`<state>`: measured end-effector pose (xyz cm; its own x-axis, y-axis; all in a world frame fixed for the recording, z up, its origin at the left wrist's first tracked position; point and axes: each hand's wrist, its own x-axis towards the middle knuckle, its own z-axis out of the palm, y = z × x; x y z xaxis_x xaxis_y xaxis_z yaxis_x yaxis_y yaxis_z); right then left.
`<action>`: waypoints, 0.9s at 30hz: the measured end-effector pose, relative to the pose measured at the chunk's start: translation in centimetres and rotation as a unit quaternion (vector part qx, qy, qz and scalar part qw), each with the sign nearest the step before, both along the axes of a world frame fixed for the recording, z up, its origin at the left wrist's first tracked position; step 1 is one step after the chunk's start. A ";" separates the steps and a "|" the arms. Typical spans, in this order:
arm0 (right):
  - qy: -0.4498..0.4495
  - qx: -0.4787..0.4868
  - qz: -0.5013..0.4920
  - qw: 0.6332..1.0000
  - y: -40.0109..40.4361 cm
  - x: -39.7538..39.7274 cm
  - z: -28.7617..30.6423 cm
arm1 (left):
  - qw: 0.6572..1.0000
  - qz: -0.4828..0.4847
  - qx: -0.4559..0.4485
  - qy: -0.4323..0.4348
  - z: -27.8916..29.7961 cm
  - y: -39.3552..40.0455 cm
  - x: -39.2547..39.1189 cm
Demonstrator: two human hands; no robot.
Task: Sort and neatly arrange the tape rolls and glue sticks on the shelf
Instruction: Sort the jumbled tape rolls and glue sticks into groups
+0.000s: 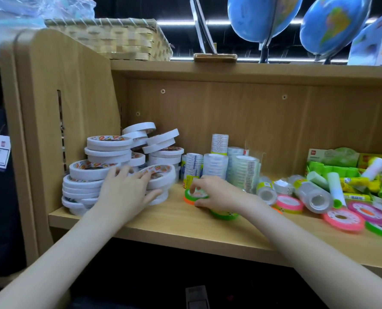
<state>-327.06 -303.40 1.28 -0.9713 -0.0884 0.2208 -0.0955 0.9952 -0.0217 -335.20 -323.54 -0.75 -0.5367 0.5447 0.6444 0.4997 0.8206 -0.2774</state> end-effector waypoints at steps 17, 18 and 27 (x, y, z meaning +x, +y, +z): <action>0.128 -0.106 -0.097 0.981 9.3 8.9 2.7 | 0.973 -0.216 0.082 -0.018 -1.2 6.0 2.7; 0.113 -0.086 -0.112 0.984 10.4 9.4 2.7 | 0.964 -0.242 0.091 -0.062 -0.9 7.0 3.3; 0.021 0.170 -0.066 0.983 12.2 7.7 1.1 | 0.910 -0.267 -0.007 -0.318 -0.9 13.4 6.5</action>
<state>-319.33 -291.19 2.42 -0.9700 -0.0375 0.2403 0.0413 0.9482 0.3148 -328.72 -310.12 -1.67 -0.4547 0.8433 0.2866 0.8893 0.4121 0.1982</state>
